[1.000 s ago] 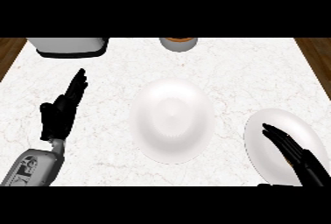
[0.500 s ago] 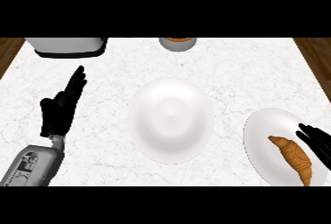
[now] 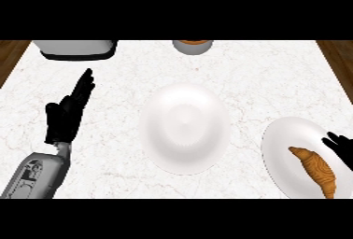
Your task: Pick the croissant from the plate and place it in the plate
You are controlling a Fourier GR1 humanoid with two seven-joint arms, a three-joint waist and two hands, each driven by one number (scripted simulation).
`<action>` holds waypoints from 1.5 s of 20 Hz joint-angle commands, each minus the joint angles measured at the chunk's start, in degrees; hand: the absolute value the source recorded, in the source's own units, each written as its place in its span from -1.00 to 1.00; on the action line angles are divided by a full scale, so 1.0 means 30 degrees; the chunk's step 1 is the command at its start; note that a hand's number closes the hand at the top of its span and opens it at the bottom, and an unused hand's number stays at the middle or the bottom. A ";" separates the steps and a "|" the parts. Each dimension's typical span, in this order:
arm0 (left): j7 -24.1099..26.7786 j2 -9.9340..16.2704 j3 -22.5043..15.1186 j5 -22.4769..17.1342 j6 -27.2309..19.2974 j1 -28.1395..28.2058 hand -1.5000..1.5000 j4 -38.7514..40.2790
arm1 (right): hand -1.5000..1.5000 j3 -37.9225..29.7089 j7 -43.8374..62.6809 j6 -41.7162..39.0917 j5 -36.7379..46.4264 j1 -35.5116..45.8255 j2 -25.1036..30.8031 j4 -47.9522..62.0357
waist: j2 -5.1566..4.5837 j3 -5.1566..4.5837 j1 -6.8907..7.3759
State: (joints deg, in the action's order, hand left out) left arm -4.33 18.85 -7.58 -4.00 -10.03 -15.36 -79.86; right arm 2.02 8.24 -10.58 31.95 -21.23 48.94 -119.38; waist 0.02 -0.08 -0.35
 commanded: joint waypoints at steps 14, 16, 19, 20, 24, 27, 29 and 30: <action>-0.0253 -0.1145 0.0325 0.1528 0.0595 0.1976 0.00 -0.2198 | -1.00 0.1817 0.0098 -0.3240 0.4814 0.4362 -0.3004 0.6084 | 0.0005 0.0034 0.0238; -0.0570 -0.0956 0.1047 0.1072 0.1457 0.1282 0.00 -0.1280 | -1.00 0.1208 -0.0824 -0.3409 0.4947 0.5012 -0.3161 0.7568 | -0.0015 0.0032 0.0182; -0.0569 -0.1209 0.1805 0.1326 0.1402 -0.0551 0.00 0.0393 | -1.00 0.2576 0.0057 -0.3140 0.6516 0.4387 -0.4620 0.6710 | -0.0015 0.0027 0.0054; -0.0151 -0.1838 0.1465 0.1943 0.0999 -0.1181 0.00 0.1161 | -1.00 0.1435 -0.1374 -0.3261 0.6093 0.4432 -0.3806 0.7574 | -0.0020 0.0028 0.0012; -0.0476 -0.1711 0.1590 0.1753 0.1472 0.0768 0.00 -0.0945 | -1.00 0.0679 -0.3137 -0.1814 0.6667 0.4100 -0.4100 1.0002 | 0.0006 0.0033 0.0073; -0.1213 -0.2319 0.1022 0.2813 0.0888 0.1091 0.00 -0.2011 | -1.00 -0.0098 -0.3447 -0.2341 0.6946 0.5374 -0.4298 1.1117 | 0.0007 0.0033 0.0130; 0.0194 -0.2095 0.1988 0.2401 0.1767 0.0382 0.00 0.0101 | -1.00 0.0333 -0.3871 -0.1862 0.7982 0.6256 -0.4926 1.2768 | -0.0017 0.0031 0.0121; -0.0332 -0.1936 0.2085 0.2347 0.2001 -0.0019 0.00 -0.0203 | -1.00 0.0569 -0.3628 -0.1544 0.8550 0.6479 -0.5256 1.3350 | -0.0016 0.0032 0.0129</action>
State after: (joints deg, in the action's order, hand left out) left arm -4.83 13.11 -2.23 2.54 -5.13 -14.61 -80.44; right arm 4.08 -0.18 -17.41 54.33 -4.14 34.57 -85.84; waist -0.01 0.00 -0.02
